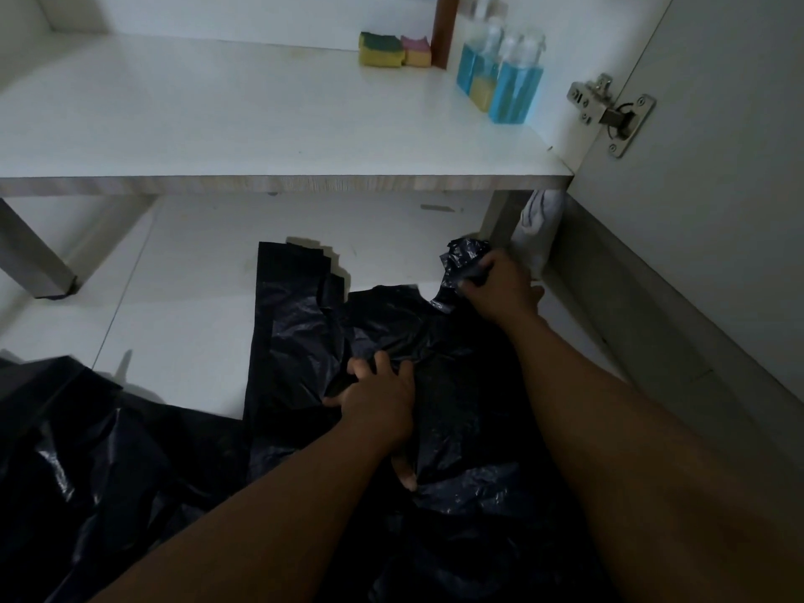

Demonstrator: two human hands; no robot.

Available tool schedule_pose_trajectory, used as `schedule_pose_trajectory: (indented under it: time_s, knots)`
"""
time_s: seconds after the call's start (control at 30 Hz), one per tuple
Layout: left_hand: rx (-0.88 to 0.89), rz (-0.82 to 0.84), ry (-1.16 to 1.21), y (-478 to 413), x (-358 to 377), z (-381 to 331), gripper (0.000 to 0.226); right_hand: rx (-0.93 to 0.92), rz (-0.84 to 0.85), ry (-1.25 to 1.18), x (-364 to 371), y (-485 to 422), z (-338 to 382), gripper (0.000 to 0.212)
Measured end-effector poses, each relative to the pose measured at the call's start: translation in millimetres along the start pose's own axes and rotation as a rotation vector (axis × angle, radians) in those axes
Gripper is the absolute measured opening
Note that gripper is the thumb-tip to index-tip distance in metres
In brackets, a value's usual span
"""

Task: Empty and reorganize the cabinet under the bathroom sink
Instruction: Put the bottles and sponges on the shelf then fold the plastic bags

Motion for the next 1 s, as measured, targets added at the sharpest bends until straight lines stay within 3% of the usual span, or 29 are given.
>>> schedule_pose_trajectory:
  time_s: [0.07,0.17,0.37,0.57,0.83,1.0]
  knots:
    - [-0.002,-0.004,-0.003,0,0,0,0.15,0.084,-0.112,-0.099,-12,-3,3,0.042]
    - [-0.006,-0.002,-0.004,1,-1,0,0.149,0.119,0.078,-0.053,3,-13,9,0.053]
    - [-0.013,0.004,0.003,0,-1,0,0.151,-0.056,0.047,-0.29,-3,-20,26,0.025]
    - [-0.014,0.006,0.001,-1,-1,0,0.151,-0.026,0.046,-0.508,-15,-24,24,0.027]
    - [-0.036,-0.004,0.013,-2,-2,-1,0.15,-0.249,-0.086,-0.236,-30,-23,27,0.035]
    - [-0.033,-0.004,0.009,-2,-2,-1,0.151,-0.014,-0.159,-0.653,-28,-23,11,0.029]
Point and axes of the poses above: each hand's wrist, its own y-axis away from the middle knuckle, its own x-axis out of the palm, z = x × y, the point moved 7 cm from there along -y, towards the middle knuckle, and after that the axes turned 4 degrees about y, right-handed, at the moved point
